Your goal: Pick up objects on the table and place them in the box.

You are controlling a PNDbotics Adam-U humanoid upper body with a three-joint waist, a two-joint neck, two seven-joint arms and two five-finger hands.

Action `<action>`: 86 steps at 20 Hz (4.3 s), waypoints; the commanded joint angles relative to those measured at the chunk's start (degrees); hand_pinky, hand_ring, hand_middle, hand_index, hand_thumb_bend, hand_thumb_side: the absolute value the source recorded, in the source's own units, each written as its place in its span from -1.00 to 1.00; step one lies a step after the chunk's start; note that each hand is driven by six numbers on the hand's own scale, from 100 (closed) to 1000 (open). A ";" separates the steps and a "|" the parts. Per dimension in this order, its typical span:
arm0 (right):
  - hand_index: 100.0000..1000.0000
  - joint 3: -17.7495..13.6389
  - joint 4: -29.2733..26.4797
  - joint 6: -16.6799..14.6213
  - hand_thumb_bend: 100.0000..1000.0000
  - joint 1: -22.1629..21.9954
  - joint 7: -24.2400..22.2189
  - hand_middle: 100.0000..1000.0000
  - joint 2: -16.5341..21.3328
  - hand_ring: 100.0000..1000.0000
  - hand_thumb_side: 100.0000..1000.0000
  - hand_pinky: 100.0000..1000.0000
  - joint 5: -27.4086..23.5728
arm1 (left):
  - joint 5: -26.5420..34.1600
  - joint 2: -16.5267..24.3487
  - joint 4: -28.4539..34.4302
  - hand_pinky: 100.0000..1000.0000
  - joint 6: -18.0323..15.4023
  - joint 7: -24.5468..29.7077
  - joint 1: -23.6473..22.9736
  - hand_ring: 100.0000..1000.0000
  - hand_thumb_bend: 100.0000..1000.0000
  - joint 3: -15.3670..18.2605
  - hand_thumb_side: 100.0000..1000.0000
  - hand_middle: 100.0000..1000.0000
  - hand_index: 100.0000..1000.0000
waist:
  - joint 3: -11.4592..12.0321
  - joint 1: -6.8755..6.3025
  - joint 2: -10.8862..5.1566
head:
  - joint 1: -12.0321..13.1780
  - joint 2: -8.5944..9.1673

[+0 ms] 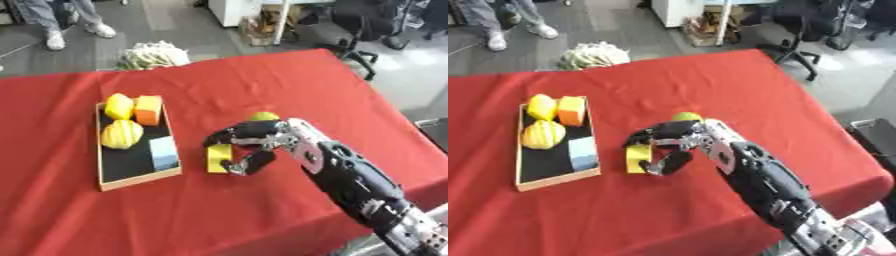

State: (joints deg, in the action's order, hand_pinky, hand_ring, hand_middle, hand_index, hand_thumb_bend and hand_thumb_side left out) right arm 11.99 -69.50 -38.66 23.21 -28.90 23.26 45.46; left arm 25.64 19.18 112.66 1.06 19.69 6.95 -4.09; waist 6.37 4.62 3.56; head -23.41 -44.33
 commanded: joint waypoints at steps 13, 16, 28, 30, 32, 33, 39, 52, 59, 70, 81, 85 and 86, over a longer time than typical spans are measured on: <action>0.79 -0.92 3.21 -8.35 -1.00 0.81 -1.80 0.58 0.54 0.40 -0.54 0.20 5.91 | 0.17 0.95 0.87 0.21 -0.05 0.26 0.51 -0.08 -1.00 0.02 0.75 0.00 0.57 | 0.41 0.15 -0.44 | -2.49 0.21; 0.75 -1.02 3.27 -8.50 -1.00 0.99 -0.21 0.52 0.70 0.26 -0.55 0.11 6.14 | 0.20 0.91 0.90 0.21 -0.07 0.25 0.62 -0.08 -1.00 0.02 0.74 0.00 0.57 | 0.48 0.09 -0.38 | -2.51 0.21; 0.45 -2.28 0.90 -9.12 -1.00 2.45 4.91 0.18 2.05 -0.21 -0.66 -0.35 1.71 | 0.31 0.80 0.93 0.22 -0.06 0.39 0.78 -0.07 -1.00 -0.02 0.74 0.01 0.57 | 0.71 0.03 -0.42 | -1.58 0.21; 0.44 -2.20 0.37 -9.28 -1.00 3.27 4.85 0.17 2.60 -0.23 -0.69 -0.37 -0.40 | 0.33 0.79 0.90 0.22 -0.02 0.44 0.76 -0.07 -1.00 -0.06 0.74 0.01 0.57 | 0.81 0.04 -0.46 | -1.32 0.21; 0.44 -2.05 -0.12 -9.46 -1.00 4.32 4.23 0.16 3.24 -0.25 -0.70 -0.39 -3.07 | 0.31 0.79 0.85 0.22 0.02 0.51 0.74 -0.07 -1.00 -0.09 0.74 0.01 0.57 | 0.97 0.04 -0.49 | -0.63 0.21; 0.43 -2.07 -0.46 -9.57 -1.00 4.84 3.89 0.16 3.54 -0.26 -0.71 -0.40 -4.27 | 0.31 0.79 0.84 0.22 0.02 0.54 0.73 -0.07 -1.00 -0.10 0.74 0.01 0.57 | 1.09 0.03 -0.50 | -0.16 0.21; 0.44 -2.00 -1.45 -8.56 -1.00 8.58 0.10 0.15 4.74 -0.28 -0.74 -0.41 -12.75 | 0.33 0.88 0.82 0.22 0.03 0.71 0.77 -0.07 -1.00 -0.18 0.74 0.01 0.57 | 1.91 0.08 -0.54 | 1.61 0.21; 0.46 -0.57 3.70 -9.16 -1.00 21.13 -7.10 0.18 -3.06 -0.25 -0.76 -0.36 -18.29 | 0.78 1.16 0.84 0.22 0.50 2.02 1.85 -0.07 -1.00 -1.37 0.75 0.00 0.57 | 6.21 0.25 -0.29 | -0.77 0.21; 0.55 0.20 7.47 -10.44 -1.00 22.66 -11.23 0.26 -8.29 -0.15 -0.73 -0.24 -15.21 | 0.93 1.11 0.84 0.23 0.62 2.35 2.19 -0.07 -1.00 -1.58 0.75 0.00 0.57 | 7.39 0.22 -0.18 | -1.80 0.21; 0.61 0.57 11.73 -13.03 -1.00 20.58 -12.11 0.36 -10.88 -0.02 -0.63 -0.08 -4.34 | 0.86 0.97 0.85 0.23 0.68 2.31 1.99 -0.07 -1.00 -1.51 0.75 0.00 0.57 | 6.72 0.37 -0.28 | -1.63 0.21; 0.82 1.64 12.65 -13.31 -1.00 19.63 -9.82 0.65 -12.59 0.51 -0.57 0.35 1.74 | 0.88 0.95 0.93 0.23 0.62 2.29 2.13 -0.06 -1.00 -1.49 0.74 0.00 0.57 | 6.75 0.29 -0.17 | -1.64 0.21; 0.92 1.67 12.23 -13.31 -1.00 19.84 -8.85 0.82 -12.22 0.78 -0.55 0.64 3.40 | 0.95 0.85 0.96 0.23 0.61 2.29 2.19 -0.06 -1.00 -1.49 0.74 0.00 0.57 | 6.66 0.23 -0.25 | -1.63 0.21; 0.93 1.67 12.09 -13.31 -1.00 19.88 -8.71 0.85 -12.11 0.82 -0.46 0.69 3.80 | 0.96 0.84 0.96 0.23 0.60 2.29 2.19 -0.06 -1.00 -1.48 0.74 0.00 0.57 | 6.65 0.22 -0.26 | -1.63 0.21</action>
State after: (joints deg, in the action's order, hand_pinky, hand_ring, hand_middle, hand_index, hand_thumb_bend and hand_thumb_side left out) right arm 13.80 -56.15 -40.74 41.84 -26.82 10.22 48.63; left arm 26.19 19.20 112.67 1.79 21.90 8.27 -5.82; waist 13.07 4.62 3.58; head -24.92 -44.33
